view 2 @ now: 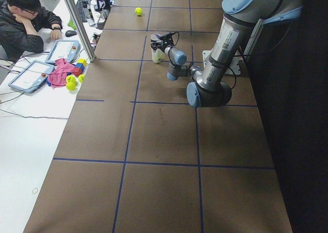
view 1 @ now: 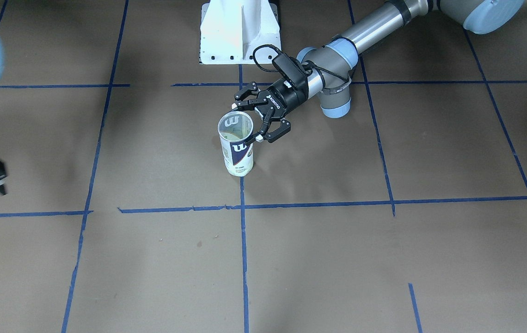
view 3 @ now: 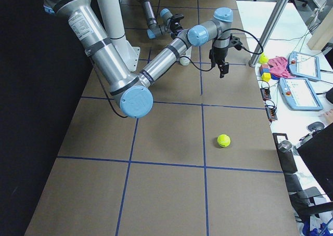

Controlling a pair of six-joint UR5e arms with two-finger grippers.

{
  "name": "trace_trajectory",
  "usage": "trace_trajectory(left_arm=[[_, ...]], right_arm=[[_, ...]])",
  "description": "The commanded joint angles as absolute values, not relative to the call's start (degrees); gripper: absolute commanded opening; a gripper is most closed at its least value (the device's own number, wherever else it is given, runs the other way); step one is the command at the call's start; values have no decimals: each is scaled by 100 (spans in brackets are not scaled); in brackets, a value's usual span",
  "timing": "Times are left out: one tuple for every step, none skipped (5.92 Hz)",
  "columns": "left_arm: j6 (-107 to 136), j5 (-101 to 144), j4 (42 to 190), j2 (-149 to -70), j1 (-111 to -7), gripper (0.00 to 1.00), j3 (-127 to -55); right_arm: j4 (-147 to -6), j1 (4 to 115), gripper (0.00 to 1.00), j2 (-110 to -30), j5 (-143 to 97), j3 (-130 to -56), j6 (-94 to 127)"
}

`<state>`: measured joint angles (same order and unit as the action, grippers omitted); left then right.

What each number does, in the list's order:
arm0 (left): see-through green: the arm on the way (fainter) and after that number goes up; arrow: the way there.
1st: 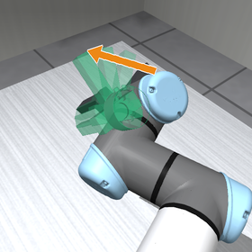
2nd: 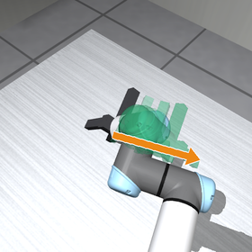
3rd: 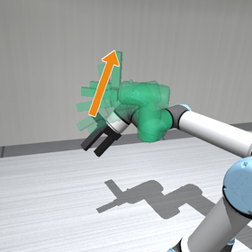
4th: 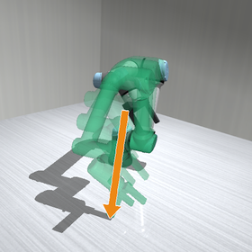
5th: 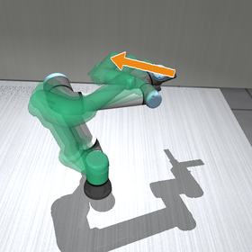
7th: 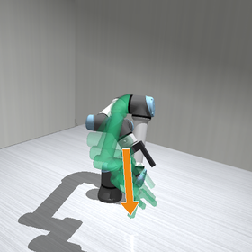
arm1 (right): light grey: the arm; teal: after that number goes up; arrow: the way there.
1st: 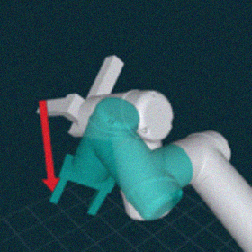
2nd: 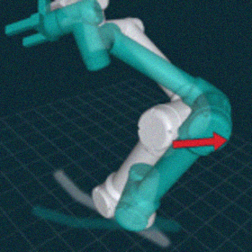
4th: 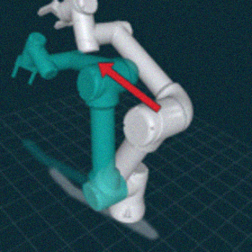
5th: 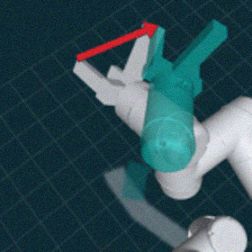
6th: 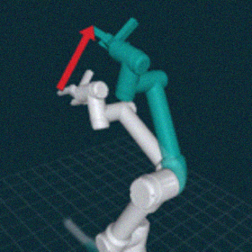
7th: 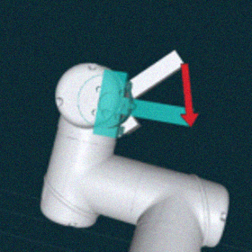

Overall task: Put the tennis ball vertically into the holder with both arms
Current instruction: 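Move the right gripper to the second tennis ball and grasp it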

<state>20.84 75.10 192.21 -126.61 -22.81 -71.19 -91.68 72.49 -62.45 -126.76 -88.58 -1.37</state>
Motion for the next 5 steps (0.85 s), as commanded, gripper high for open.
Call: trace_trajectory(left_arm=[[2083,7462,19222,-12665,-2276,80,-7119],[2083,7453,19222,-12665,-2276,80,-7119],[2083,7453,19213,-12665,-2276,80,-7119],[2083,7453,19213,-12665,-2276,80,-7119],[2083,7453,19213,-12665,-2276,80,-7119]], right_arm=[[-7102,7567,100,-6337,-12788,-7031,-736],[-6771,7567,100,-6485,-12788,-6805,-860],[-6611,7559,100,-6599,-12788,-6777,-818],[-6235,7532,100,-6757,-12779,-6672,-730],[-6005,7402,100,-6794,-12753,-6540,-582]])
